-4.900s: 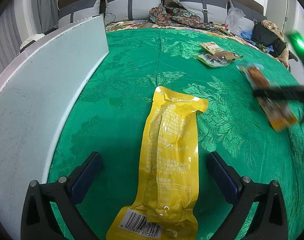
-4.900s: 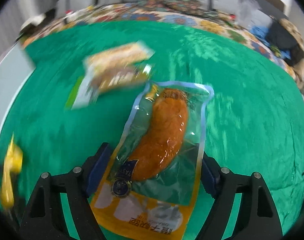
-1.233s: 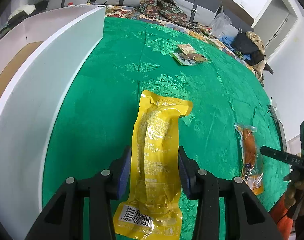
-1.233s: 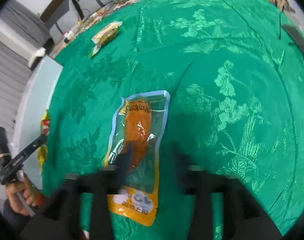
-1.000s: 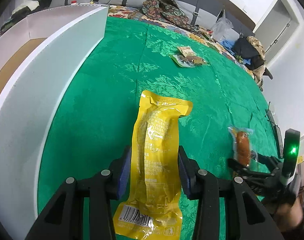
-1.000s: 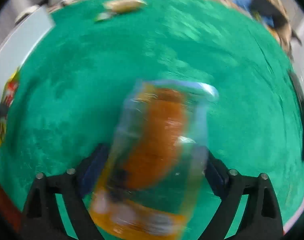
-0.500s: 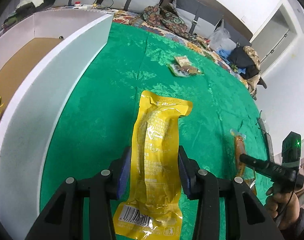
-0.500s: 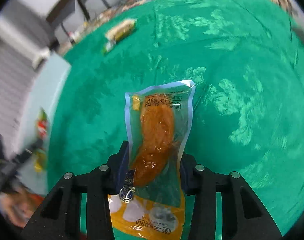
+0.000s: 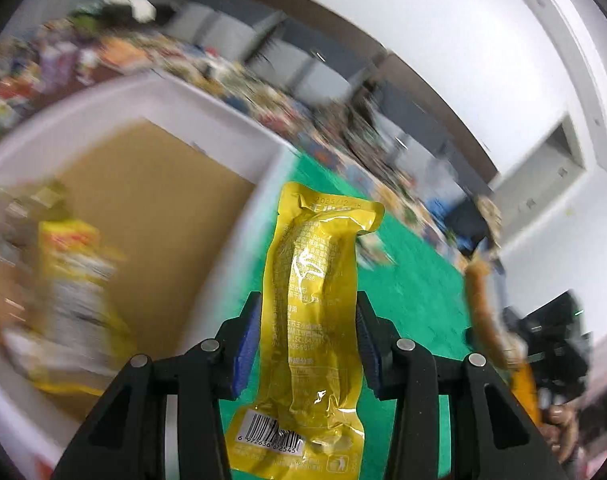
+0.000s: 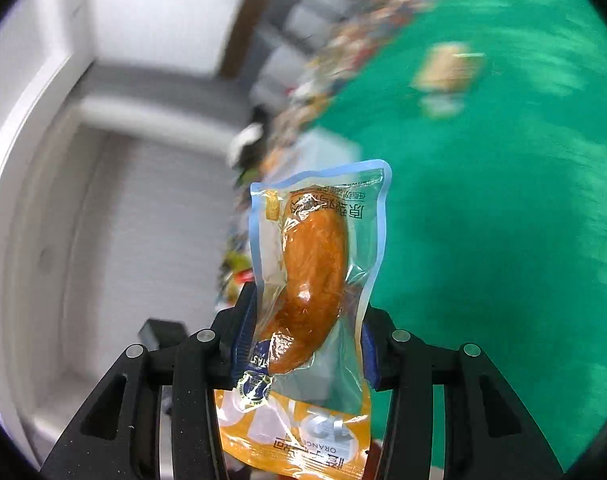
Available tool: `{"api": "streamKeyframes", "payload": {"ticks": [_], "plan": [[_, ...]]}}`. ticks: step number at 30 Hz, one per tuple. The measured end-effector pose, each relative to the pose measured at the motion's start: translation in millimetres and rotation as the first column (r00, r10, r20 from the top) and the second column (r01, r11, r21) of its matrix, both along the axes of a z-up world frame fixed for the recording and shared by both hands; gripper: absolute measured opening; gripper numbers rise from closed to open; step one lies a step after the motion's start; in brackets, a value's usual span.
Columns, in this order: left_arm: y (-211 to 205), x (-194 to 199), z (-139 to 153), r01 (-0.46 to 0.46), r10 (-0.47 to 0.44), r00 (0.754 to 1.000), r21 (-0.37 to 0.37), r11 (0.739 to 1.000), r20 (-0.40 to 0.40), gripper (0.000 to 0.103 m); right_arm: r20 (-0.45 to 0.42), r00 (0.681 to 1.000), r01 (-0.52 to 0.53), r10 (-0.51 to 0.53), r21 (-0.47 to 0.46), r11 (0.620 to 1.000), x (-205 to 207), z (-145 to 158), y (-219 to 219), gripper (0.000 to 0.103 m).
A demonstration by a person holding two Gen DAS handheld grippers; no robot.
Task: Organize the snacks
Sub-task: 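Carry both packets over the white box and open both tools to drop them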
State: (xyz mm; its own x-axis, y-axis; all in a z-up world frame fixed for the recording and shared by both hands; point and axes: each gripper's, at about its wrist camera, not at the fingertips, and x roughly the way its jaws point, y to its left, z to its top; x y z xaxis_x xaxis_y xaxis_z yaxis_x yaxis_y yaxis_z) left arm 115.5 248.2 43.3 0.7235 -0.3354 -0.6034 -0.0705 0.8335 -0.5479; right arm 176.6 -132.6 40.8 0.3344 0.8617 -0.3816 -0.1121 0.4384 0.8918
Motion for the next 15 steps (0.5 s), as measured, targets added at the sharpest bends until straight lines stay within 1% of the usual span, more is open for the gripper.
{"api": "streamKeyframes", "payload": {"ticks": [1, 2, 3, 4, 5, 6, 7, 8, 9, 10, 12, 14, 15], "plan": [[23.4, -5.2, 4.7, -0.051, 0.051, 0.999, 0.044, 0.998, 0.001, 0.044, 0.03, 0.998, -0.056, 0.056, 0.003, 0.998, 6.2, 15.0, 34.8, 0.047], [38.2, -7.6, 4.9, -0.084, 0.085, 0.996, 0.075, 0.994, -0.006, 0.044, 0.045, 0.995, -0.09, 0.09, 0.004, 0.996, 10.6, 22.9, 55.5, 0.048], [56.5, -10.2, 3.7, -0.126, 0.129, 0.991, 0.122, 0.984, -0.018, 0.045, 0.077, 0.985, -0.152, 0.152, -0.016, 0.988, 18.0, 36.0, 97.5, 0.048], [71.1, -11.6, 0.7, -0.164, 0.171, 0.985, 0.17, 0.972, -0.032, 0.047, 0.107, 0.976, -0.184, 0.188, -0.05, 0.982, 22.9, 43.5, 128.7, 0.049], [83.7, -11.7, -4.3, -0.204, 0.221, 0.974, 0.222, 0.953, -0.052, 0.051, 0.129, 0.971, -0.195, 0.203, -0.074, 0.978, 25.1, 47.3, 146.6, 0.054], [91.3, -11.6, -8.6, -0.223, 0.247, 0.967, 0.25, 0.942, -0.066, 0.067, 0.174, 0.96, -0.198, 0.219, -0.131, 0.971, 30.1, 53.4, 184.4, 0.059], [102.2, -12.5, -14.9, -0.244, 0.277, 0.957, 0.277, 0.929, -0.089, 0.081, 0.202, 0.952, -0.194, 0.229, -0.182, 0.964, 33.8, 55.5, 209.3, 0.068], [113.6, -14.5, -21.5, -0.266, 0.307, 0.946, 0.293, 0.918, -0.105, 0.082, 0.22, 0.947, -0.182, 0.232, -0.227, 0.957, 36.8, 55.3, 230.8, 0.08], [120.3, -18.1, -24.5, -0.276, 0.322, 0.94, 0.299, 0.913, -0.114, 0.082, 0.228, 0.943, -0.181, 0.243, -0.263, 0.948, 38.7, 52.8, 246.7, 0.08], [124.2, -22.3, -27.1, -0.283, 0.331, 0.936, 0.303, 0.91, -0.122, 0.083, 0.226, 0.939, -0.188, 0.259, -0.292, 0.938, 39.0, 50.1, 257.3, 0.08], [122.5, -30.5, -27.4, -0.294, 0.339, 0.934, 0.3, 0.907, -0.109, 0.084, 0.245, 0.935, -0.169, 0.257, -0.331, 0.928, 33.2, 48.6, 258.4, 0.08], [108.2, -35.9, -27.5, -0.283, 0.323, 0.943, 0.303, 0.91, -0.087, 0.085, 0.287, 0.923, -0.143, 0.256, -0.362, 0.921, 29.7, 47.3, 242.3, 0.079], [97.9, -38.2, -26.4, -0.268, 0.303, 0.95, 0.304, 0.914, -0.076, 0.087, 0.316, 0.912, -0.112, 0.26, -0.419, 0.901, 21.8, 42.1, 229.2, 0.078]]}}
